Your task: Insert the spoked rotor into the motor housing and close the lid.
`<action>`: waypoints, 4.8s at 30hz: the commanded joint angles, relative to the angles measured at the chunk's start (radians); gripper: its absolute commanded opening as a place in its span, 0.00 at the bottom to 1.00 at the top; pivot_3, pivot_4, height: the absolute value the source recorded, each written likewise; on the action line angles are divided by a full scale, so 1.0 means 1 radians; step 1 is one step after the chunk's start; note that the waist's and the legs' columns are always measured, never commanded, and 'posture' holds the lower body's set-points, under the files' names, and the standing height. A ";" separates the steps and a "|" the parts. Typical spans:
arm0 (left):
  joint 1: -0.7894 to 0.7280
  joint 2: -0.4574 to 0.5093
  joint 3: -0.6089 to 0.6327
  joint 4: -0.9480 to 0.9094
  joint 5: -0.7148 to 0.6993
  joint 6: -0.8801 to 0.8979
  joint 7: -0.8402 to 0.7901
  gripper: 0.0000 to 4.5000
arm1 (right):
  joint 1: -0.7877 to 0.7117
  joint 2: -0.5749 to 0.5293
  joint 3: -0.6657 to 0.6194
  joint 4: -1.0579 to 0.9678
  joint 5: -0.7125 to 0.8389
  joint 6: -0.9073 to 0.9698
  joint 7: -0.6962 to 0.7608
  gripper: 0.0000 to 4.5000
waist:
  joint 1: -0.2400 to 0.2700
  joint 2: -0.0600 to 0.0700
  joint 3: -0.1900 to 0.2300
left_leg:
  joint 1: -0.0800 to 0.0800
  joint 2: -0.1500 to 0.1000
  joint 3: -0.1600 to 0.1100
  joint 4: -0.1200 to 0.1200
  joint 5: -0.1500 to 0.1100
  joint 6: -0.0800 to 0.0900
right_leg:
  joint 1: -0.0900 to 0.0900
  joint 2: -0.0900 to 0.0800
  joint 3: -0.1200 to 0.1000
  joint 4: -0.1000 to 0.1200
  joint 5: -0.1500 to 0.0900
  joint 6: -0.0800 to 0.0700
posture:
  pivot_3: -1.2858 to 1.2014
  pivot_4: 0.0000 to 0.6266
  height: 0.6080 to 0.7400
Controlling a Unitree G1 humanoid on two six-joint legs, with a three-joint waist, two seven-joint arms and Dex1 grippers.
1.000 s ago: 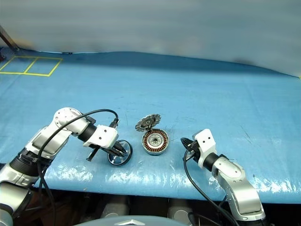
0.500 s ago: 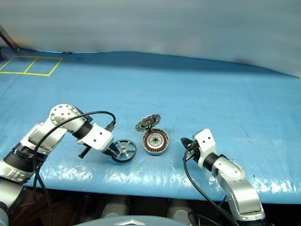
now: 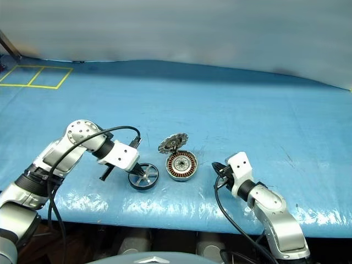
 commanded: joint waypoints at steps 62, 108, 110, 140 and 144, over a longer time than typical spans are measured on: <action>-0.231 -0.006 -0.346 -0.005 0.167 -0.086 -0.036 0.47 | -0.049 -0.092 0.008 -0.053 0.014 0.083 0.060 0.00 | 0.000 -0.001 0.001 | -0.001 0.000 0.000 0.002 0.000 0.001 | 0.001 0.000 0.000 0.000 0.001 0.001 | 0.52 0.24 1.00; -0.118 -0.029 -0.230 -0.013 0.282 -0.136 -0.020 0.30 | -0.060 -0.087 0.018 -0.043 0.010 0.078 0.056 0.00 | 0.001 0.001 0.000 | 0.005 0.000 0.000 0.003 0.000 0.001 | 0.006 0.000 0.000 0.001 0.000 0.001 | 0.52 0.24 1.00; -0.114 -0.029 -0.213 -0.018 0.277 -0.131 -0.013 0.30 | -0.059 -0.086 0.017 -0.042 0.011 0.078 0.055 0.00 | 0.001 0.001 0.000 | 0.005 0.000 0.000 0.003 0.000 0.001 | 0.006 0.000 0.000 0.001 0.000 0.001 | 0.52 0.24 1.00; -0.076 -0.091 -0.030 -0.154 -0.149 0.227 0.012 0.30 | -0.002 0.007 0.015 -0.008 -0.011 -0.033 -0.016 0.00 | 0.001 0.000 0.000 | 0.000 0.000 0.000 0.002 0.000 0.001 | 0.001 0.000 0.000 0.001 0.000 0.001 | 0.52 0.24 1.00; -0.127 -0.151 -0.048 -0.066 -0.101 0.189 0.048 0.30 | 0.008 0.021 0.013 0.002 -0.018 -0.058 -0.026 0.00 | -0.002 0.000 0.000 | 0.000 0.000 0.000 0.002 0.000 0.001 | 0.001 0.000 0.000 0.001 0.000 0.001 | 0.52 0.24 1.00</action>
